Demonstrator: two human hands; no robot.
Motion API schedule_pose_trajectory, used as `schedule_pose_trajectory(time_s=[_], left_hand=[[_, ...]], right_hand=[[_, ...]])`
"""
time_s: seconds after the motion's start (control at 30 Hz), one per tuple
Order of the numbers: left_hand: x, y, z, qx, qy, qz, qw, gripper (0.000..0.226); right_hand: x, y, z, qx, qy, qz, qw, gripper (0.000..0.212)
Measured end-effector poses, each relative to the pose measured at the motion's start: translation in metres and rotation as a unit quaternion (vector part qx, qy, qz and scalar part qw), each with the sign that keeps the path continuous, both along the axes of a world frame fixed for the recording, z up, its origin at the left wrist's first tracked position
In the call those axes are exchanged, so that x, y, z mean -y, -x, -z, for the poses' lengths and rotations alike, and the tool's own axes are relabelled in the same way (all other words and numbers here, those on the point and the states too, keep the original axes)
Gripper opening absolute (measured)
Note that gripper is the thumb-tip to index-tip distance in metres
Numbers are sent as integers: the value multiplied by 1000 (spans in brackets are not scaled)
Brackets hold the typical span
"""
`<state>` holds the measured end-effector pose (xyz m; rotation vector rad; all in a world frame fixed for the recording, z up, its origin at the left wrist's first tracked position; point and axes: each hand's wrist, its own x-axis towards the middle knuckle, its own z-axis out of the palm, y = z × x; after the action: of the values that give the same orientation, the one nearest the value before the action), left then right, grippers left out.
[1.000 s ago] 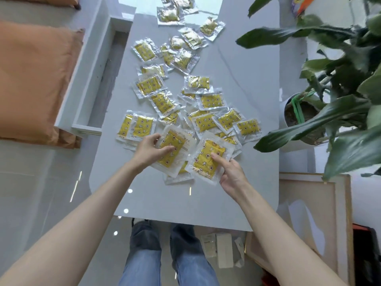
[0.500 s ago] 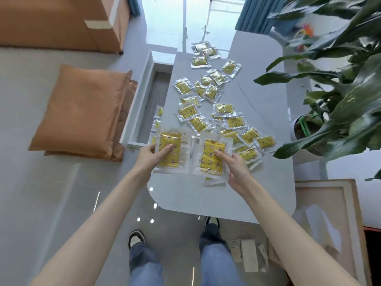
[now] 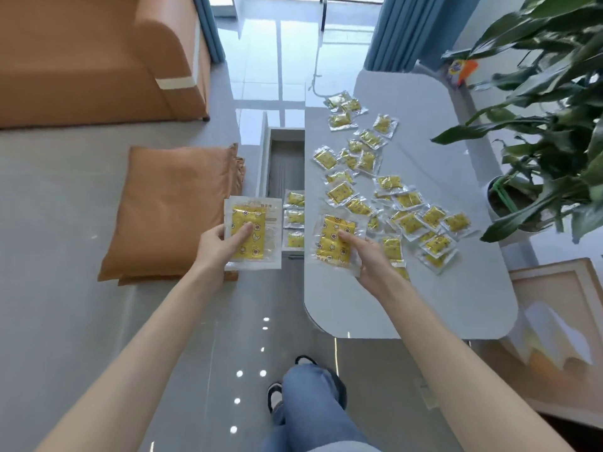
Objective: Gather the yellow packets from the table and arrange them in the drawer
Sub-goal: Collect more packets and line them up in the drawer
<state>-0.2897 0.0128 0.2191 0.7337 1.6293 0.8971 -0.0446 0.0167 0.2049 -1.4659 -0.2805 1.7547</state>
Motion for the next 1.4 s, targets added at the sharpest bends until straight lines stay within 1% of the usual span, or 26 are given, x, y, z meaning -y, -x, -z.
schedule_pose_trajectory(time_s=[0.1,0.13,0.27,0.37,0.47,0.6,0.67,0.7,0.73,0.77,0.8,0.83,0.87,0.9,0.93,1.0,1.03,1.07,1.17,1.33,1.4], left_hand=[[-25,26,-6,12,-3,-12,1000,12],[-35,34,-7,13,-7,-15,1000,12],[-88,60,-10,12,-13,-3,1000,27],[-137,77,-11,-4,-9,17,1000,35],[-191,89,-18,-10,-3,24,1000,39],[-251,96,-31,-27,-7,47,999,45],[-274,97,-34,-35,-10,59,998,48],[-286,99,-33,-39,-8,64,997,56],[-297,100,-31,-46,-6,69,997,73],[-309,103,-23,-52,-5,79,996,94],[-325,111,1,-53,-2,86,995,113],[-338,113,13,-48,5,96,994,122],[-347,108,14,-39,10,102,994,123],[-351,98,3,-33,17,108,993,116],[-351,83,-17,-29,11,115,993,98],[-361,60,-24,-34,20,135,990,54],[-367,52,-21,-43,23,146,988,43],[-374,44,-18,-49,22,155,986,37],[-392,22,-10,-39,17,172,984,32],[-412,0,-1,-27,20,195,980,38],[-423,-2,7,-28,22,205,978,41]], right_hand=[[-18,21,-3,5,5,19,1000,24],[-25,27,-3,6,6,24,1000,25],[-61,50,2,23,-2,42,999,13],[-101,63,3,25,-1,54,998,15],[-143,76,-2,18,4,71,997,7],[-191,91,-10,6,-3,85,996,24],[-211,93,-11,3,-8,97,995,18],[-218,94,-11,1,-11,100,995,12],[-225,93,-10,2,-13,106,994,6],[-230,92,-10,1,-13,114,993,2],[-235,91,-10,-2,-13,123,992,2],[-238,90,-9,-3,-12,135,991,4],[-241,88,-9,-1,-12,146,989,5],[-243,87,-7,2,-10,157,988,6],[-245,85,-5,4,-7,166,986,6],[-247,80,1,9,1,188,982,8],[-247,78,4,11,7,201,980,9],[-247,75,8,14,14,213,977,10],[-246,68,19,22,33,234,971,9],[-254,60,36,18,55,263,963,9],[-261,58,40,0,56,281,958,9]])
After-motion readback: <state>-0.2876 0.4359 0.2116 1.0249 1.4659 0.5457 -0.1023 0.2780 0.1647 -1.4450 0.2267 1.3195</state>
